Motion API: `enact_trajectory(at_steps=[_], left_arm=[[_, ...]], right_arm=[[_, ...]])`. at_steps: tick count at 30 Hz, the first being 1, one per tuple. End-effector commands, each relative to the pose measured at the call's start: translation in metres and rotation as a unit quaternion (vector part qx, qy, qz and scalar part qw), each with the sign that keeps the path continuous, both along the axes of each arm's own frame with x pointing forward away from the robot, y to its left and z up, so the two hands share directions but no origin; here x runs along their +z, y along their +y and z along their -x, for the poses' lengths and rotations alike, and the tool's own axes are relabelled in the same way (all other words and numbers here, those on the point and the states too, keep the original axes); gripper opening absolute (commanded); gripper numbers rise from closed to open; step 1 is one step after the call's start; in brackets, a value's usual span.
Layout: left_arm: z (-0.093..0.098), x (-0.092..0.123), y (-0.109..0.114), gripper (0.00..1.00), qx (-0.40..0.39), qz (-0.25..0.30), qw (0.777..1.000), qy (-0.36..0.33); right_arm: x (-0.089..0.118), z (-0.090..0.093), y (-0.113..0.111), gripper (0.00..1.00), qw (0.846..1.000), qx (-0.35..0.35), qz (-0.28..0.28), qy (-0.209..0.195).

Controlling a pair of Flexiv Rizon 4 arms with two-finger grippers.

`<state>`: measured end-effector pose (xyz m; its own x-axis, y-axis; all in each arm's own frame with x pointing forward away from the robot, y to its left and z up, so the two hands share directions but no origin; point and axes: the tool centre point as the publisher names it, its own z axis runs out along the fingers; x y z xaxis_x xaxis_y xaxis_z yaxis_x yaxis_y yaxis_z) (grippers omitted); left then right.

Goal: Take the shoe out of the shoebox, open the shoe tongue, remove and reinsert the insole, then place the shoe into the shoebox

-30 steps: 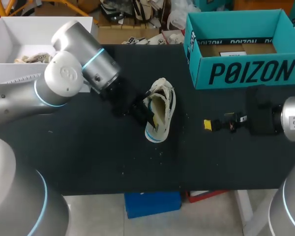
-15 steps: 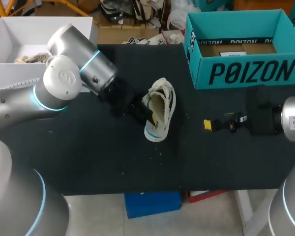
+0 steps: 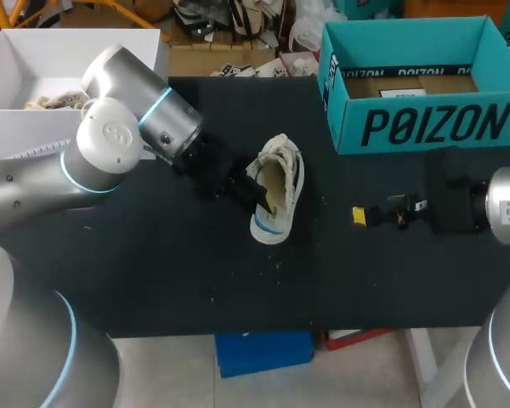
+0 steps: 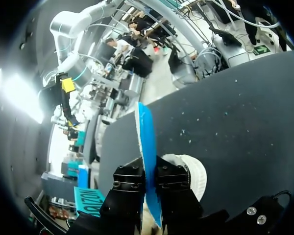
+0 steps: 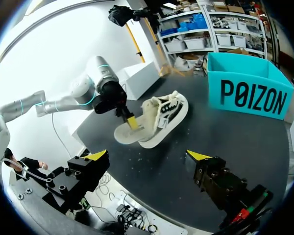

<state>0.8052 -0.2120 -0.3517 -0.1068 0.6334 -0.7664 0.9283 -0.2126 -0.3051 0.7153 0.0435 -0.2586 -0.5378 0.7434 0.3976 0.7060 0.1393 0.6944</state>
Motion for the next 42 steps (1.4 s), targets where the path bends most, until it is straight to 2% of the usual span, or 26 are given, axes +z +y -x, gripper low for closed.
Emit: enact_trajectory(at_steps=[1,9,24,34,42], left_arm=[[0.005,0.003,0.003,0.0,-0.002,0.009,1.0,0.0],[0.023,0.013,0.009,0.0,-0.006,0.031,0.999,0.012],[0.039,0.024,0.011,0.0,0.002,0.065,0.998,0.028],[0.039,0.019,0.013,0.0,0.005,0.082,0.995,0.048],[0.022,0.015,0.014,0.0,0.014,0.085,0.996,0.039]], right_arm=[[0.0,0.0,0.001,1.0,1.0,-0.001,0.0,0.0],[0.0,0.0,0.001,1.0,1.0,-0.001,0.0,0.0],[0.0,0.0,0.001,1.0,1.0,-0.001,0.0,0.0],[0.0,0.0,0.001,1.0,1.0,-0.001,0.0,0.0],[0.0,0.0,0.001,1.0,1.0,-0.001,0.0,0.0]])
